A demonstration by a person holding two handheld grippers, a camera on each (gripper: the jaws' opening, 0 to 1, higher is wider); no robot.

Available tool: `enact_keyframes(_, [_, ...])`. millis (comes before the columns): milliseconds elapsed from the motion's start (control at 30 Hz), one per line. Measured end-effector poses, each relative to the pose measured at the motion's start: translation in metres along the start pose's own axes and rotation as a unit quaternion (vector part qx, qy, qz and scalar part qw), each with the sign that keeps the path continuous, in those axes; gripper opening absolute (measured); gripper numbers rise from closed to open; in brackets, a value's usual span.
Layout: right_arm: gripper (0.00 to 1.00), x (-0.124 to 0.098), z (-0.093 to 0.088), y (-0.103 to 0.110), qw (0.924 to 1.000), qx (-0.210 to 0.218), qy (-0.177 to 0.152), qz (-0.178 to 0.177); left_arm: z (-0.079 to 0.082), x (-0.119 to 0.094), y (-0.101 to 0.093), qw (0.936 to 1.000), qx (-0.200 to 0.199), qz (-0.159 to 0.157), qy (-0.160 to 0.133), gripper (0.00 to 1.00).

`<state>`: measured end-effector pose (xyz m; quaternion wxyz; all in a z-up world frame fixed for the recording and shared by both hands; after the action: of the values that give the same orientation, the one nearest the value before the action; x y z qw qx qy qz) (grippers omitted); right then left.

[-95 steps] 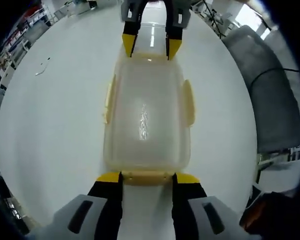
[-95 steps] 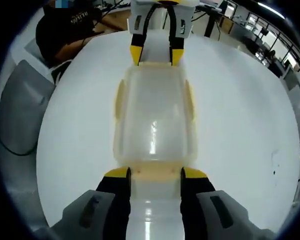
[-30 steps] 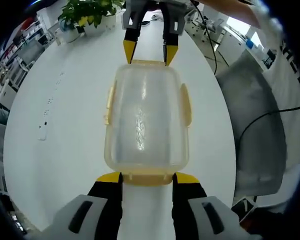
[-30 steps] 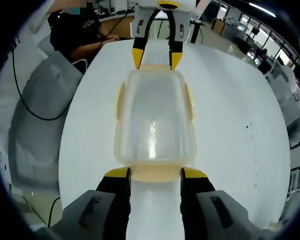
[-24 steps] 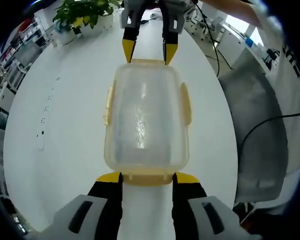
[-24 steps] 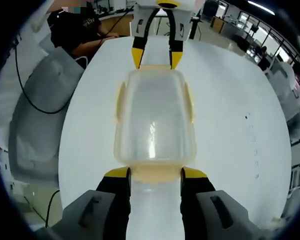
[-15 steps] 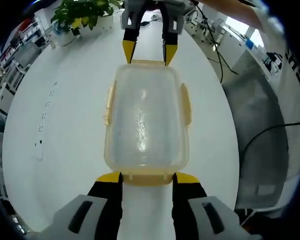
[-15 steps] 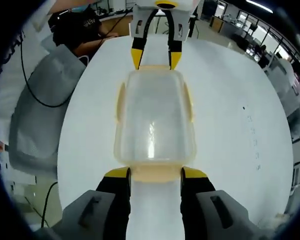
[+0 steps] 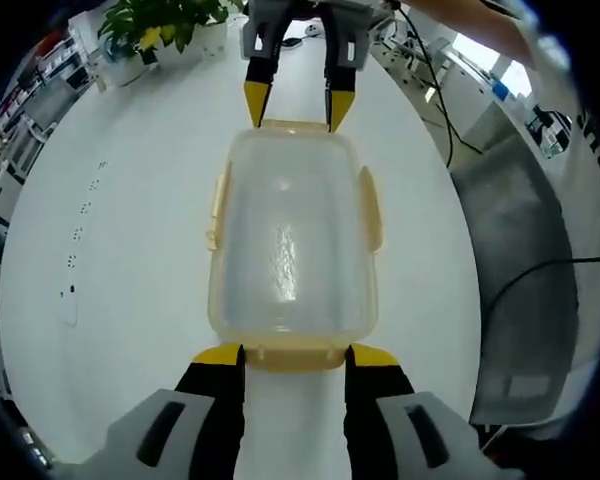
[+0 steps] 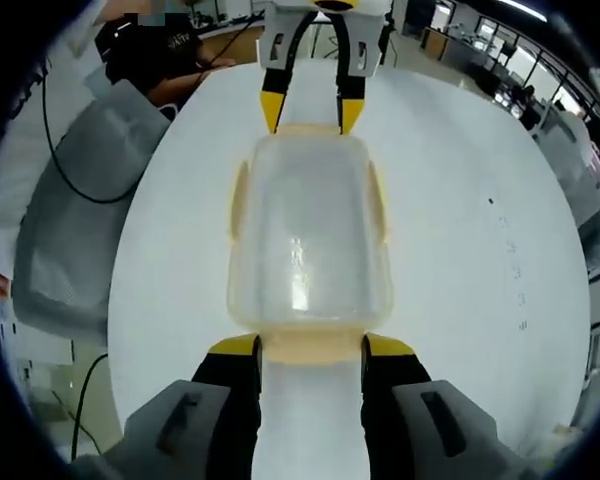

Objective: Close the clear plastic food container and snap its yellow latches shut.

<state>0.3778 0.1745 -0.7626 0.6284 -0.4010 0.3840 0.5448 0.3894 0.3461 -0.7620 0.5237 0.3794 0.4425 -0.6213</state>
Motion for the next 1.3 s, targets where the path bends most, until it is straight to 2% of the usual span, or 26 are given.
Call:
enact_keyframes(267, [0.36,0.004,0.003,0.000,1.0000,-0.003,0.003,0.002,-0.005,0.001,0.001,0.9999,0.000,-0.001,0.011,0.34])
enact_keyframes(767, [0.38,0.006,0.000,0.005,1.0000,0.005,0.002,0.002,-0.005,0.001,-0.002,0.9999,-0.006,-0.009,-0.001,0.34])
enact_keyframes(900, [0.43,0.007,-0.002,0.008,0.9998,0.020,0.002,0.010,-0.005,0.000,-0.003,0.9998,-0.012,-0.013,-0.009,0.35])
enact_keyframes(1000, [0.51,0.008,-0.008,0.009,0.9995,0.028,0.008,0.010,-0.009,-0.001,-0.002,0.9995,-0.026,-0.012,-0.010,0.42])
enact_keyframes(1033, [0.50,0.007,-0.011,0.010,0.9994,0.032,0.014,0.010,-0.011,-0.002,-0.002,0.9994,-0.031,-0.013,-0.011,0.44])
enact_keyframes(1100, [0.48,0.006,-0.017,0.009,0.9987,0.046,0.021,0.008,-0.016,-0.005,-0.001,0.9984,-0.055,-0.003,-0.011,0.50])
enact_keyframes(1167, [0.44,0.002,-0.023,0.008,0.9950,0.097,0.024,0.000,-0.023,-0.010,0.001,0.9946,-0.102,0.004,-0.016,0.54])
enact_keyframes(1200, [0.41,0.001,-0.024,0.007,0.9931,0.115,0.024,-0.003,-0.026,-0.012,0.002,0.9919,-0.125,0.003,-0.020,0.52])
enact_keyframes(1233, [0.36,-0.003,-0.031,0.002,0.9899,0.137,0.030,-0.018,-0.030,-0.016,0.002,0.9863,-0.162,0.000,-0.029,0.50])
enact_keyframes(1267, [0.32,-0.005,-0.035,-0.001,0.9870,0.154,0.037,-0.028,-0.032,-0.020,0.002,0.9831,-0.180,-0.002,-0.035,0.49])
enact_keyframes(1300, [0.30,-0.008,-0.039,-0.005,0.9798,0.194,0.032,-0.036,-0.031,-0.025,0.001,0.9732,-0.222,-0.011,-0.059,0.51])
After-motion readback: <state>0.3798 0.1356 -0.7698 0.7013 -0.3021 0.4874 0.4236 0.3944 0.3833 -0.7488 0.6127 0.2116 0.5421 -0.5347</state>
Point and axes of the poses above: the point that each gripper's makers call its tool centre point, and the gripper's own axes: x roughly forward along the fingers, y roughly to its left, z roughly out of its top, the point moved 2 cm from there along -x, roughly backward along the fingers, and after that the axes turned 5 degrees about -z, right-handed, at the moved point
